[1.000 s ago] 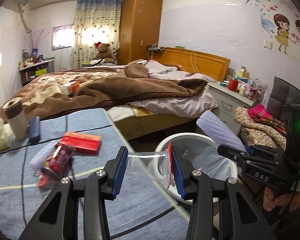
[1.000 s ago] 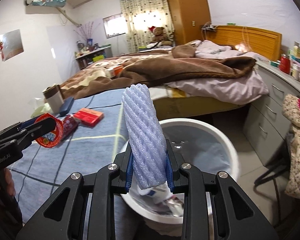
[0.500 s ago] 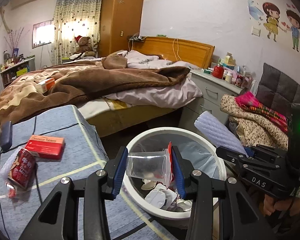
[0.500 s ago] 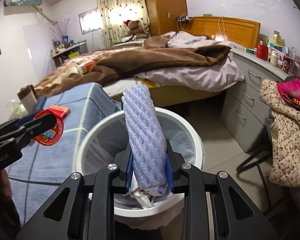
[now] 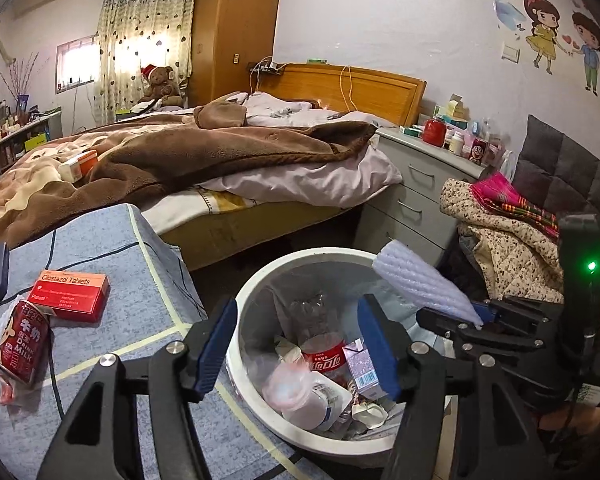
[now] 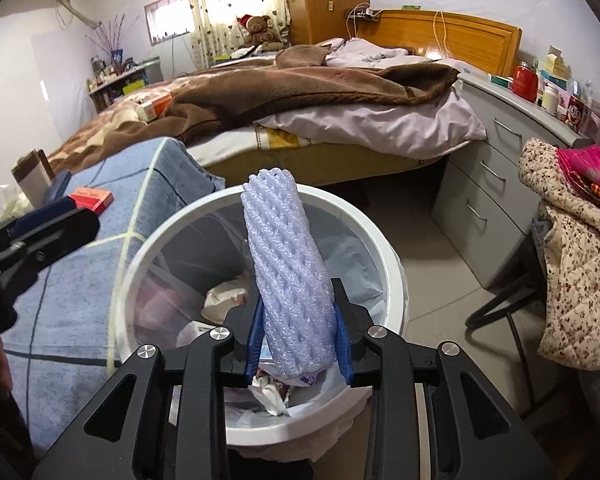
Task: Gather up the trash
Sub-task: 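Carry the plastic cup and foam sleeve over the wastebasket and open both tools, then move both open tools back toward the remaining trash on the bed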
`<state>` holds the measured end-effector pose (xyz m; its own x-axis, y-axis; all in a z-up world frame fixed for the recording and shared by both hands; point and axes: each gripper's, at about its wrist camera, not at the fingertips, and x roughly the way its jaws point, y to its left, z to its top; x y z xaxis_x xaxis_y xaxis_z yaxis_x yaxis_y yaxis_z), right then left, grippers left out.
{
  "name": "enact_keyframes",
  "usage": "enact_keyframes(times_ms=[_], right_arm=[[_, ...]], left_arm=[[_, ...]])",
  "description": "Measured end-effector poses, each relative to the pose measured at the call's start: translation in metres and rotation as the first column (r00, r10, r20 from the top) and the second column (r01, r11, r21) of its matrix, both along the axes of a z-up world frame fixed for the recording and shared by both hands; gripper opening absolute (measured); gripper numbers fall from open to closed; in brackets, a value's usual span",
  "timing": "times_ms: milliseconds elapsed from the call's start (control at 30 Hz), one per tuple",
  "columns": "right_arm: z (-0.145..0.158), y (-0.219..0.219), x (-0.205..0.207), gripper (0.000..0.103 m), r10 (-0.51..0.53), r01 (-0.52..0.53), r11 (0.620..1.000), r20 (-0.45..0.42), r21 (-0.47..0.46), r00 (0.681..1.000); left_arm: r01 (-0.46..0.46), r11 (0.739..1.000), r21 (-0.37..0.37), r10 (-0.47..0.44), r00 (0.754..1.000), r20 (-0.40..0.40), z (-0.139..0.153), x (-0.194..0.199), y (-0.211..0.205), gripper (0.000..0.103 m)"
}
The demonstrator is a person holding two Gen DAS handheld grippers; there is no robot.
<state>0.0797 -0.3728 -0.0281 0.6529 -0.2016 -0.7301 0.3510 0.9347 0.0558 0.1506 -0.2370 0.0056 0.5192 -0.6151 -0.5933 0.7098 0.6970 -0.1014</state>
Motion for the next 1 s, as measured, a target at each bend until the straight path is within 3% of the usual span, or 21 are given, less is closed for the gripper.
enact_keyframes(times_ms=[100,167,600,1000], right_arm=[[-0.001,0.0,0.0,0.046,-0.006,0.006,1.0,-0.002,-0.003,1.0],[-0.001,-0.001,0.0,0.061,-0.009,0.009,1.0,0.005,0.003,1.0],[0.011,0.01,0.001,0.061,0.006,-0.005,1.0,0.044,-0.02,0.999],[0.02,0.039,0.02,0.061,0.092,-0.088,0.995,0.094,-0.042,0.991]], left_arm=[[-0.008,1.0,0.005,0.008,1.0,-0.007,-0.002,0.003,0.001,0.067],[-0.011,1.0,0.001,0.011,1.0,-0.009,-0.002,0.003,0.003,0.068],[-0.062,0.998,-0.024,0.062,0.998,0.006,0.008,0.004,0.03,0.069],[-0.188,0.981,-0.053,0.19,0.981,0.03,0.017,0.012,0.088,0.07]])
